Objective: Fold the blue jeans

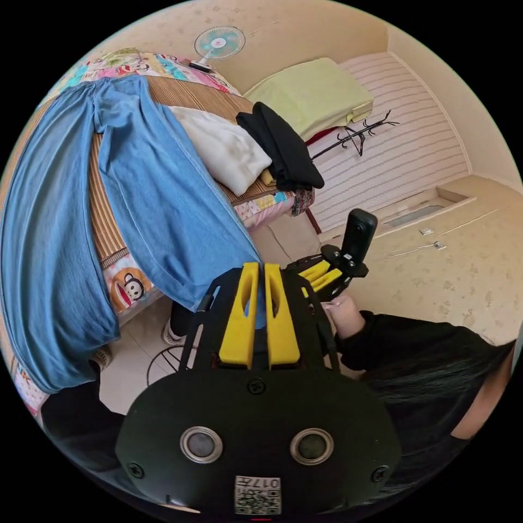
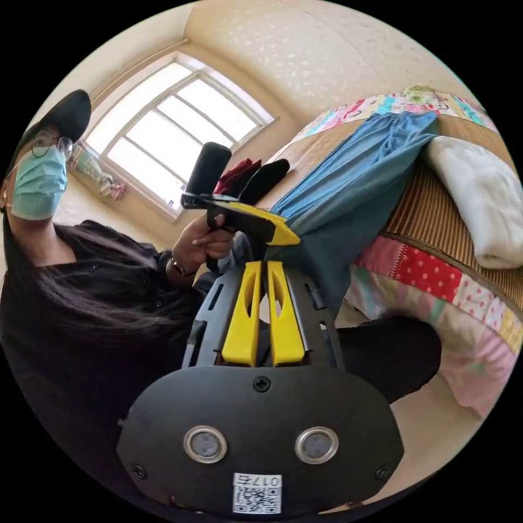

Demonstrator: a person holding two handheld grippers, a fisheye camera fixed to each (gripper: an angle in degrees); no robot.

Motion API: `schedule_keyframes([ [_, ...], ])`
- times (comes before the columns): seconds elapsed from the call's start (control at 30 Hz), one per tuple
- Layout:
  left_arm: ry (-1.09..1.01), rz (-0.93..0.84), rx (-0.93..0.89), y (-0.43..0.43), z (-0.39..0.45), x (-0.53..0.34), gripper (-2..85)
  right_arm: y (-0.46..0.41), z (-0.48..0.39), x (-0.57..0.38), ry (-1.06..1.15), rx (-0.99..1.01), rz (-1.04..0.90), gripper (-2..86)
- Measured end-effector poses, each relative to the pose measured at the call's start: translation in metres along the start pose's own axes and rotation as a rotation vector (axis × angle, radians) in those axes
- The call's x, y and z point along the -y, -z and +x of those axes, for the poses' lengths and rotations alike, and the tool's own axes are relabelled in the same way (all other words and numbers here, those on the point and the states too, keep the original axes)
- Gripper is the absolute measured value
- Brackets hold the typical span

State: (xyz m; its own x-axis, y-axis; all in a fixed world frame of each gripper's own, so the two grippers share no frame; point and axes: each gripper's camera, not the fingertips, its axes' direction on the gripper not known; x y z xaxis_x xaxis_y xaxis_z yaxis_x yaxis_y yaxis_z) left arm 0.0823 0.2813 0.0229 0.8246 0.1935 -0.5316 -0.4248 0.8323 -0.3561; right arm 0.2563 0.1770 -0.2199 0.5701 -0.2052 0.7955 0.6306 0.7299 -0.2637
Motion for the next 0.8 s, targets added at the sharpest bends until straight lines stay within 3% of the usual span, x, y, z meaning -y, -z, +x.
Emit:
schedule_keyframes([
  [0.07, 0.022, 0.037, -0.002, 0.011, -0.010, -0.008, -0.2, 0.011, 0.012, 0.016, 0.038, -0.070, -0.011, 2.6],
  [0.3, 0.064, 0.093, -0.120, 0.034, -0.039, -0.020, -0.7, 0.050, 0.151, 0.205, -0.264, -0.546, 0.132, 9.9],
  [0.53, 0.091, 0.145, -0.179, 0.053, -0.058, -0.025, -0.8, -0.004, 0.312, 0.339, -0.607, -0.633, 0.185, 11.9],
  [0.6, 0.101, 0.160, -0.221, 0.058, -0.067, -0.025, -0.8, -0.025, 0.332, 0.354, -0.651, -0.659, 0.156, 10.1],
  [0.7, 0.105, 0.141, -0.294, 0.069, -0.082, -0.025, -0.8, -0.061, 0.341, 0.377, -0.699, -0.885, 0.069, 4.8],
  [0.8, 0.110, 0.175, -0.302, 0.091, -0.098, -0.036, -0.8, -0.094, 0.302, 0.405, -0.540, -1.099, 0.144, 2.3],
])
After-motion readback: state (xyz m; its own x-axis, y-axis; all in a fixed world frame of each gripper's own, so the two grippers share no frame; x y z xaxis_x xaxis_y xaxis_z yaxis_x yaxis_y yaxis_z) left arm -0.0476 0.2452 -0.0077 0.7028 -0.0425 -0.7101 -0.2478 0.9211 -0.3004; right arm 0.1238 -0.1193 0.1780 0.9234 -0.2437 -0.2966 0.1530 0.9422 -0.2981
